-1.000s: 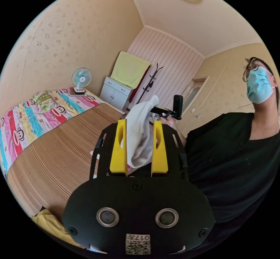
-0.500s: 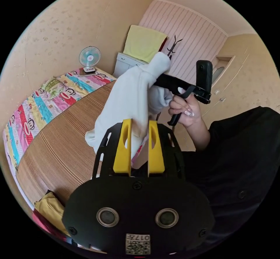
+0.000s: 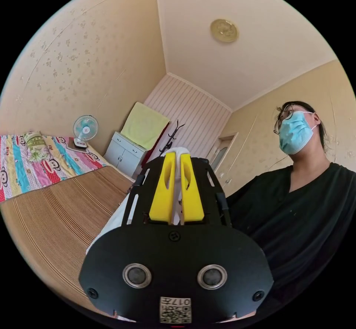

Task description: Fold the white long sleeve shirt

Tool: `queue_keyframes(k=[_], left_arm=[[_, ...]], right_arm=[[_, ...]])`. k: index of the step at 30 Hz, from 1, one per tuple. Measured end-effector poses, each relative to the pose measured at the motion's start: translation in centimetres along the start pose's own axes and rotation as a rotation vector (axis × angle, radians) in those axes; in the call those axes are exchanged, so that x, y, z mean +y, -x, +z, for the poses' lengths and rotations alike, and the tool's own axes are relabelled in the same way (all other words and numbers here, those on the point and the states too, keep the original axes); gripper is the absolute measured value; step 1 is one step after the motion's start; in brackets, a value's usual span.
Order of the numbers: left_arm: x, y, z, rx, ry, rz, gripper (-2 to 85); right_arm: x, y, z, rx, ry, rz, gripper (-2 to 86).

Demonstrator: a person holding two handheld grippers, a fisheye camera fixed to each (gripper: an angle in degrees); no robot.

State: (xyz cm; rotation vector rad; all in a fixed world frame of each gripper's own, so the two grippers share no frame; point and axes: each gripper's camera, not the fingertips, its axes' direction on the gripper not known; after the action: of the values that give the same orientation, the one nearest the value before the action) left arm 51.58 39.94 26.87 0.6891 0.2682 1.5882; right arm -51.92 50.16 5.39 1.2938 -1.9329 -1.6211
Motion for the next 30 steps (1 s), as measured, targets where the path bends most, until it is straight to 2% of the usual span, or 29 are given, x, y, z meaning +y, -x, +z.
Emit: queue_keyframes(k=[3, 8, 12, 19, 26, 29, 30], left_arm=[[-2.0, -0.9, -1.1, 0.005, -0.018, 0.043, -0.5], [-5.9, -2.8, -2.8, 0.022, -0.038, 0.133, -0.5], [-8.2, -4.0, -4.8, 0.044, -0.082, 0.156, -0.5], [-11.2, -5.6, -8.8, 0.107, -0.139, 0.197, -0.5], [-11.7, -5.3, -9.9, 0.183, -0.175, 0.158, -0.5], [-11.5, -4.9, -9.7, 0.176, -0.170, 0.137, -0.5], [-11.5, -4.9, -9.7, 0.170, -0.166, 0.134, -0.5]], right_arm=[[0.8, 0.2, -1.2, -0.037, -0.070, -0.028, 6.8], [3.3, -1.7, -4.4, -0.057, -0.192, 0.070, 5.6], [6.2, -2.7, -6.7, 0.018, -0.239, 0.146, 6.2], [8.8, -3.6, -6.0, 0.165, -0.107, 0.252, 12.5], [7.8, -3.7, -5.6, 0.276, -0.128, 0.231, 17.2], [7.2, -4.3, -3.4, 0.184, 0.036, 0.171, 15.8], [7.2, -4.7, -2.1, 0.078, 0.131, 0.164, 12.9]])
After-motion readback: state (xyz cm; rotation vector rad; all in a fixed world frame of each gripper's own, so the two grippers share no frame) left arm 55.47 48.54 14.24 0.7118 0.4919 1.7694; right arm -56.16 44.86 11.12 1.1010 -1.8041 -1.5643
